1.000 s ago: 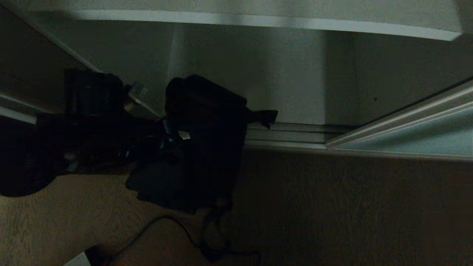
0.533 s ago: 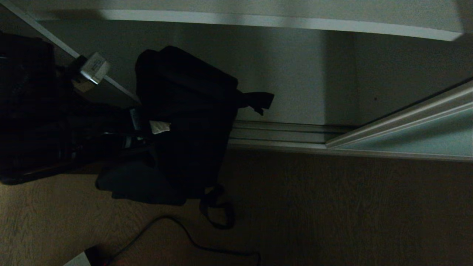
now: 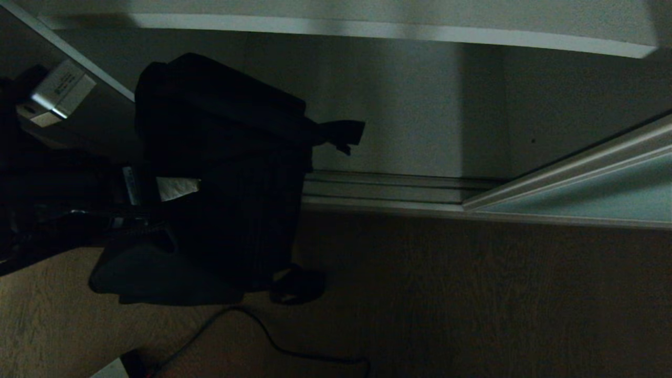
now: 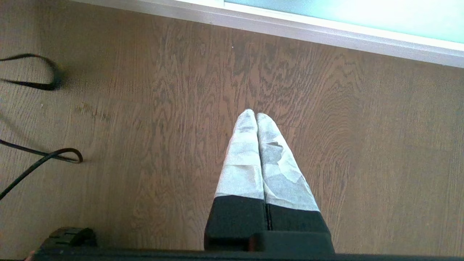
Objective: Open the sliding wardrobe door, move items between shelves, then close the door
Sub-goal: Place the bag on the higher shelf
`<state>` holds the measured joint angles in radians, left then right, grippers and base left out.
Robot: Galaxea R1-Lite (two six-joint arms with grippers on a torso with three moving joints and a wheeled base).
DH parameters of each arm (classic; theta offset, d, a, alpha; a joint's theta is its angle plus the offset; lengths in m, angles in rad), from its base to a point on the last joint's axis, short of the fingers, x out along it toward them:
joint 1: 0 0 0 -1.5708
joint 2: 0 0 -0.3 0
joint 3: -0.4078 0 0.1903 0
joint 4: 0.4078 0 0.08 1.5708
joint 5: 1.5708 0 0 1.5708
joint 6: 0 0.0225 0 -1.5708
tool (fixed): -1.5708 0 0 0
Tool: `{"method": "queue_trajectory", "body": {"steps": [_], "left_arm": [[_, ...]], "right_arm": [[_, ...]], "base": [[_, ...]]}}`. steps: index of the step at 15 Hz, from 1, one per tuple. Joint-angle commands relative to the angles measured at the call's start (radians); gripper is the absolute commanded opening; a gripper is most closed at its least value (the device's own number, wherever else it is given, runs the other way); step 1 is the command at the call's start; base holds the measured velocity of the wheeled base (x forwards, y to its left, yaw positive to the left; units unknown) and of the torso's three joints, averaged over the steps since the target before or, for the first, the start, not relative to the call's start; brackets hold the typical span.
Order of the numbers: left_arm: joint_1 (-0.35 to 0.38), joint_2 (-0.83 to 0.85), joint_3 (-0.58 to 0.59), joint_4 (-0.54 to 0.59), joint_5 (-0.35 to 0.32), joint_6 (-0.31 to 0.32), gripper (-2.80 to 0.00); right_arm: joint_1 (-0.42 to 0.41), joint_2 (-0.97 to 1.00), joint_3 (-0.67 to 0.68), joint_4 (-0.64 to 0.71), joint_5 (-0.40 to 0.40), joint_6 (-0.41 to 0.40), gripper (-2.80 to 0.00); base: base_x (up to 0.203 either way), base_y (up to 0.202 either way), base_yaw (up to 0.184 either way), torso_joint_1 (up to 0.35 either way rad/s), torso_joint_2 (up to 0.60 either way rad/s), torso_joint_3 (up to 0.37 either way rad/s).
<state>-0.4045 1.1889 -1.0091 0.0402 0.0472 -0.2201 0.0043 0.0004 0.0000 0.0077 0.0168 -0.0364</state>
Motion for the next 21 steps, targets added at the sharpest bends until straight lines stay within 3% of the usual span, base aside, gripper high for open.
{"method": "queue_trajectory", "body": {"steps": [1, 4, 7, 16, 21], "left_arm": [[-0.001, -0.028, 0.0, -0.005, 0.0, 0.004, -2.8], [0.001, -0.038, -0.007, -0.004, 0.008, 0.011, -2.8], [0.001, -0.048, -0.008, -0.002, 0.059, 0.018, -2.8], [-0.002, -0.049, 0.032, -0.008, 0.049, 0.067, -2.8], [-0.079, -0.064, 0.032, -0.002, 0.052, 0.059, -2.8]], "right_arm": [[0.0, -0.002, 0.0, 0.0, 0.0, 0.0, -2.8], [0.0, -0.002, 0.0, 0.0, 0.0, 0.0, -2.8], [0.0, -0.002, 0.0, 0.0, 0.0, 0.0, -2.8], [0.0, -0.002, 0.0, 0.0, 0.0, 0.0, -2.8], [0.0, -0.002, 0.001, 0.0, 0.0, 0.0, -2.8]], "base": [[0.0, 0.0, 0.0, 0.0, 0.0, 0.0], [0.0, 0.0, 0.0, 0.0, 0.0, 0.0], [0.0, 0.0, 0.0, 0.0, 0.0, 0.0], [0.0, 0.0, 0.0, 0.002, 0.0, 0.103], [0.0, 0.0, 0.0, 0.002, 0.0, 0.2]]}}
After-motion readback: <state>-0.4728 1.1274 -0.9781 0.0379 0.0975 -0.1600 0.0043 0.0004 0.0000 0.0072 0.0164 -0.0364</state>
